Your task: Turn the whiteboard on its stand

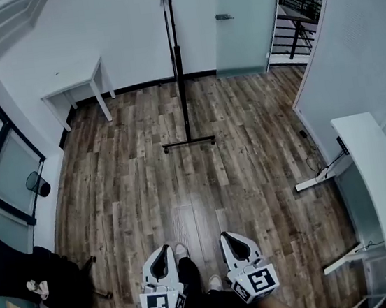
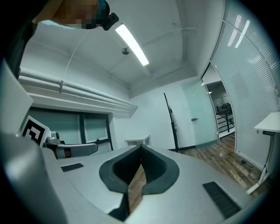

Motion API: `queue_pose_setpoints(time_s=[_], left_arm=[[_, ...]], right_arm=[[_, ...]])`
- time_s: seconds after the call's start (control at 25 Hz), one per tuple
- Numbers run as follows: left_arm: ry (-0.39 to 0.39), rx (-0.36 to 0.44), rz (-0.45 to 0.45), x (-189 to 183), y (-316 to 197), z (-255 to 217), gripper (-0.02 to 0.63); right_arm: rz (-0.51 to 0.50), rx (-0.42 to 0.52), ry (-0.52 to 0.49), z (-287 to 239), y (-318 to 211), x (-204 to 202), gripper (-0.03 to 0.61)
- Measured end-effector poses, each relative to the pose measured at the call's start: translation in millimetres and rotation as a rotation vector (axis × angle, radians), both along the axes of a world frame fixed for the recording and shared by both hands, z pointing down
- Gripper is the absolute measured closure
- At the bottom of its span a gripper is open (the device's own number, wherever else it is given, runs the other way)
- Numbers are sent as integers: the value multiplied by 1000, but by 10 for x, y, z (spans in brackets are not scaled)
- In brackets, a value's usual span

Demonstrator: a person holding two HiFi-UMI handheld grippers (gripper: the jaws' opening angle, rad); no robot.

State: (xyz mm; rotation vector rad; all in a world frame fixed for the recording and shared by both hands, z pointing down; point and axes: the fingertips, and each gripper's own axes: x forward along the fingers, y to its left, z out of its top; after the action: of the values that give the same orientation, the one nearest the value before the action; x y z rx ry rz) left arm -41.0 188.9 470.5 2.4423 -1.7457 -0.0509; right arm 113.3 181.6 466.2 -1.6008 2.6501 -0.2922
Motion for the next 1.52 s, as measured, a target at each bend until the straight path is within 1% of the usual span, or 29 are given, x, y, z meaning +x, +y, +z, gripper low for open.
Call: queue_pose_setpoints(time_s=[0.2, 0.56, 0.76, 1.0, 1.12, 1.24, 1.36, 1.52], left_arm=[[13, 2, -3, -88, -401, 81, 595], [48, -6, 37, -233, -1583, 140, 595], [50, -8, 76, -407, -2306, 99, 595], [49, 1, 87, -782, -3149, 2, 595], [53, 11, 94, -960, -3424, -20, 595], [48, 31, 99, -1139, -3694, -42, 595], [77, 51, 114, -1231, -3897, -107, 595], [95, 33, 97, -1299, -4097, -17, 595]], right_arm=[[7, -3, 20, 88, -368, -56, 568], [38, -3, 43, 106, -1402, -214, 568], [67, -10, 56, 87, -2129, -412, 568], [96, -1, 65, 16, -2974, -729, 568], [105, 3, 71, 11, -3269, -877, 568], [112, 27, 86, -45, -3550, -1050, 568], [117, 26, 95, -87, -3771, -1145, 568], [113, 14, 102, -10, -3993, -1219, 568]])
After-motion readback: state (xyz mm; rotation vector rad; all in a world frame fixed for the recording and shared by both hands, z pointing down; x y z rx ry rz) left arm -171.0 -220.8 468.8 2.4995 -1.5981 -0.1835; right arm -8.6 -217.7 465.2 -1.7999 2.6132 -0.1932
